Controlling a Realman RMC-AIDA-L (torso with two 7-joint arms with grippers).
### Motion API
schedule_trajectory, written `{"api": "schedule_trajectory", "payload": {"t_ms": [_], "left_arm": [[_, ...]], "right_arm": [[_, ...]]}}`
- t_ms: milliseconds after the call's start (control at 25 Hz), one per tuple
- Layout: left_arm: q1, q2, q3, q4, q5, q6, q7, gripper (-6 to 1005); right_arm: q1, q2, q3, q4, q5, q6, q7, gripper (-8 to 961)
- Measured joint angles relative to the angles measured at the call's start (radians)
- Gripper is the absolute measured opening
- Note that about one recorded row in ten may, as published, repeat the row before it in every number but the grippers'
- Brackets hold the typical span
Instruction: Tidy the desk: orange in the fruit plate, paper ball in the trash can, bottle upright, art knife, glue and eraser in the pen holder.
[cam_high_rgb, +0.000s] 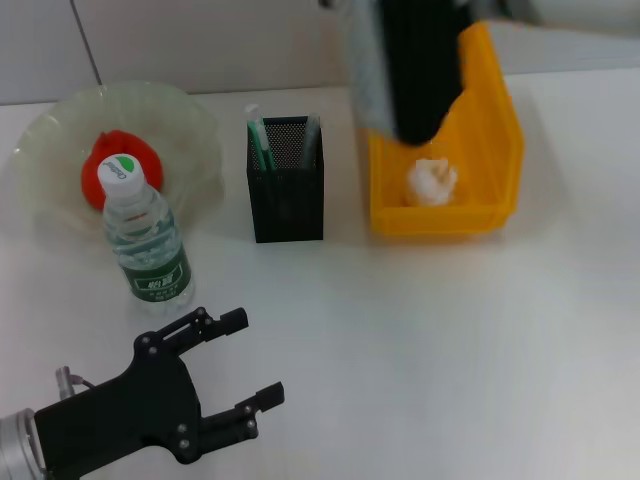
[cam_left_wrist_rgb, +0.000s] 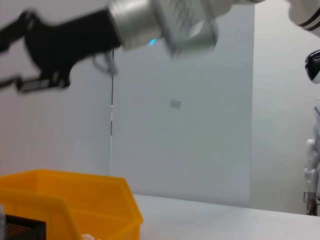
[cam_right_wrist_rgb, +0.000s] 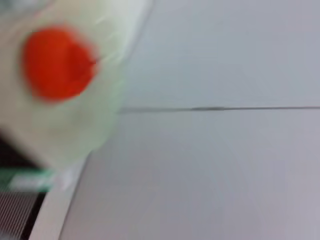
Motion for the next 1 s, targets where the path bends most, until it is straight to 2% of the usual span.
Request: {"api": "schedule_trajectory", "payload": {"t_ms": [120,280,440,520,600,680,760,880,1000], "left_arm": [[0.000,0.001,0.000,0.005,0.000,0.003,0.002,800],[0.001,0.003,-0.026,0.015,0.002,0.009,0.008,800],[0.001,0.005,-0.031,0.024,0.006,0.009,0.010,800],[0.001,0.006,-0.031,0.026,0.006,0.009,0.010,800],[0.002,0.008,-0.031,0.031,0.006,0.009,0.010,800],[0.006,0.008,-0.032,0.037,0.005,0.010,0.011,800],[0.006,0.008,-0.032,0.037,0.005,0.010,0.011,800],[0.019,0.004,-0.058,0.036,0.008,0.011,0.022,800],[0.023,0.004,-0.059,0.031,0.008,0.012,0.022,800]], "right_arm": [[-0.126,0.003,0.077,-0.161,0.218,-0.051,0.028,392],[-0.358,0.005,0.099,-0.235,0.566,-0.035,-0.034,392],[-0.560,0.007,0.110,-0.150,0.972,-0.042,-0.264,393],[-0.632,0.007,0.132,-0.087,1.177,-0.092,-0.386,393],[-0.684,0.007,0.171,0.001,1.362,-0.202,-0.483,393],[-0.707,0.005,0.229,0.120,1.505,-0.354,-0.540,395],[-0.696,0.002,0.299,0.274,1.583,-0.530,-0.575,398],[-0.609,0.000,0.450,0.605,1.610,-0.816,-0.653,427],[-0.516,-0.009,0.604,0.902,1.532,-0.991,-0.713,470]]}}
